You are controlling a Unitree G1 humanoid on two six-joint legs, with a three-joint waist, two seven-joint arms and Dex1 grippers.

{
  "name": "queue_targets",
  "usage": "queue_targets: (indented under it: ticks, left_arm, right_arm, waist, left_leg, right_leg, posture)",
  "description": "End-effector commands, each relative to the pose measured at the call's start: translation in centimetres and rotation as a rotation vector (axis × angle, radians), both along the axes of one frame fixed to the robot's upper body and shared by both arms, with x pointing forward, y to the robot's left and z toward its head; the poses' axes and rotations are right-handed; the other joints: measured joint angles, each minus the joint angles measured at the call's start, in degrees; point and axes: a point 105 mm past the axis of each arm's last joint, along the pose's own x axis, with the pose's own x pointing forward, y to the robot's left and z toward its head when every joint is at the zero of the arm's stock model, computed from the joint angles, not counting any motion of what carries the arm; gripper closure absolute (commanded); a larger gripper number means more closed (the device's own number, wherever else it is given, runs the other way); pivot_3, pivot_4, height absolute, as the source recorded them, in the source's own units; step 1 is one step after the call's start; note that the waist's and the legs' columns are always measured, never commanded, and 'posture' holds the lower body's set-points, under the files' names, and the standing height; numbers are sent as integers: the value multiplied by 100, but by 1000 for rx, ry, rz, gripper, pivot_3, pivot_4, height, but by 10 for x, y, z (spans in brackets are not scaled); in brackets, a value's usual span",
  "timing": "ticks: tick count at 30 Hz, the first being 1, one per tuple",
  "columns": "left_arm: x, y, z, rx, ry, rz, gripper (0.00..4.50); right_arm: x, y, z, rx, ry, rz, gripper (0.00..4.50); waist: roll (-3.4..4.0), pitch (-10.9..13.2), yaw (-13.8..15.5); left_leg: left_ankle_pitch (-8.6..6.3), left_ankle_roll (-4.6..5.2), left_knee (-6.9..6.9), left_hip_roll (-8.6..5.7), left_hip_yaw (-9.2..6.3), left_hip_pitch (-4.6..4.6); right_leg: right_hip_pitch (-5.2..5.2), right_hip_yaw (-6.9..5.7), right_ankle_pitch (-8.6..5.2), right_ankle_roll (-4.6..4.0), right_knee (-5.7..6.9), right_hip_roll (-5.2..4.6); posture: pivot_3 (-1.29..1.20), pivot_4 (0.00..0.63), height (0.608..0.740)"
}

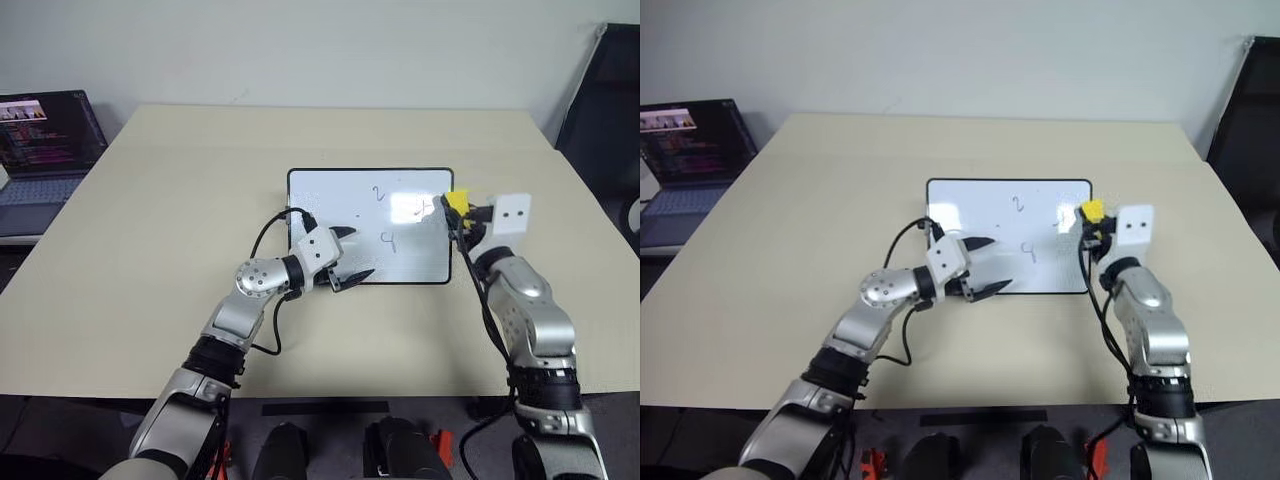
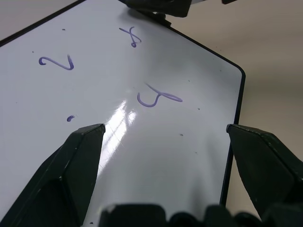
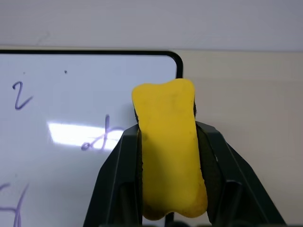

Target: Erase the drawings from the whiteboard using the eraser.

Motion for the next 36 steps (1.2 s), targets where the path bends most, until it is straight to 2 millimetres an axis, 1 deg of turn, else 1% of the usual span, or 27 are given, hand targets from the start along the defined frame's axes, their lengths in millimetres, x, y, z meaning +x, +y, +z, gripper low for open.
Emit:
queue_targets:
  ticks: [1, 5, 8, 10, 15, 18, 19, 21, 24, 27, 32, 36]
  left_arm:
    - [3, 1, 17, -23, -62, 10, 0]
    - [2, 3, 15, -27, -61, 24, 0]
    - [2, 4, 16, -32, -62, 34, 0]
    - [2, 5, 16, -33, -64, 39, 0]
    - [2, 9, 17, -33, -67, 51, 0]
    - [2, 11, 16, -27, -65, 58, 0]
    - [2, 11, 16, -27, -65, 58, 0]
    - [1, 11, 15, -24, -62, 57, 0]
    - [0, 11, 14, -24, -58, 57, 0]
    - [-1, 11, 12, -22, -53, 58, 0]
    - [-2, 10, 11, -20, -46, 52, 0]
    - [0, 8, 12, -18, -47, 46, 0]
  right_arm:
    - [5, 2, 9, -25, -37, 9, 3315]
    - [9, 1, 3, -43, -2, 6, 3315]
    - [10, 0, -5, -65, 43, 1, 3315]
    - [8, 2, -10, -80, 62, 20, 3315]
    - [-1, 19, -21, -102, 97, 102, 3315]
    - [-12, 43, -33, -142, 134, 236, 3315]
    - [-15, 48, -36, -153, 139, 267, 3315]
    - [-19, 53, -38, -142, 156, 294, 3315]
    - [-17, 48, -36, -129, 151, 269, 3315]
    - [-10, 35, -30, -115, 132, 191, 3315]
    - [5, 9, -17, -166, 63, 27, 3315]
    - [13, -8, -8, -161, 40, -88, 3315]
  waist:
    - [0, 0, 1]
    - [0, 0, -1]
    - [1, 0, -3]
    - [0, 0, -2]
    - [1, -1, -13]
    - [1, -1, -24]
    - [2, -1, -28]
    - [2, -1, -32]
    - [1, -1, -25]
    - [1, -1, -20]
    - [1, -1, -10]
    - [1, -1, -8]
  left_leg:
    - [0, 0, 0, 0, 0, 0]
    - [0, 0, 1, 0, 2, 0]
    - [0, 0, 2, 1, 0, 3]
    - [0, 0, 3, 2, 0, 4]
    - [1, 0, 7, 2, 1, 5]
    - [0, 0, 7, 3, 2, 9]
    - [0, 0, 7, 4, 1, 10]
    - [1, 0, 7, 6, 1, 12]
    - [1, 0, 13, 6, 0, 11]
    - [1, 0, 17, 6, 0, 11]
    - [1, 0, 21, 3, 0, 11]
    - [2, 0, 21, 3, 0, 10]
  right_leg:
    - [0, 0, 0, 0, 0, 0]
    - [-1, 3, 1, 0, 2, 0]
    - [0, 2, 1, 0, 9, 0]
    - [0, 1, 1, 0, 11, 0]
    - [2, 3, 1, 0, 11, 0]
    - [3, 4, 1, 0, 13, 2]
    - [3, 4, 1, 0, 14, 4]
    - [4, 4, 2, -1, 16, 5]
    - [4, 4, 4, -2, 19, 6]
    - [7, 4, 5, -1, 17, 6]
    - [9, 7, 7, 1, 17, 5]
    - [9, 9, 8, 1, 16, 5]
  posture:
    - [0, 150, 740]
    - [0, 150, 740]
    - [0, 150, 740]
    - [0, 150, 740]
    - [0, 150, 740]
    - [0, 150, 740]
    - [0, 150, 740]
    - [0, 150, 740]
    - [0, 150, 740]
    - [0, 150, 740]
    - [0, 150, 740]
    - [0, 150, 740]
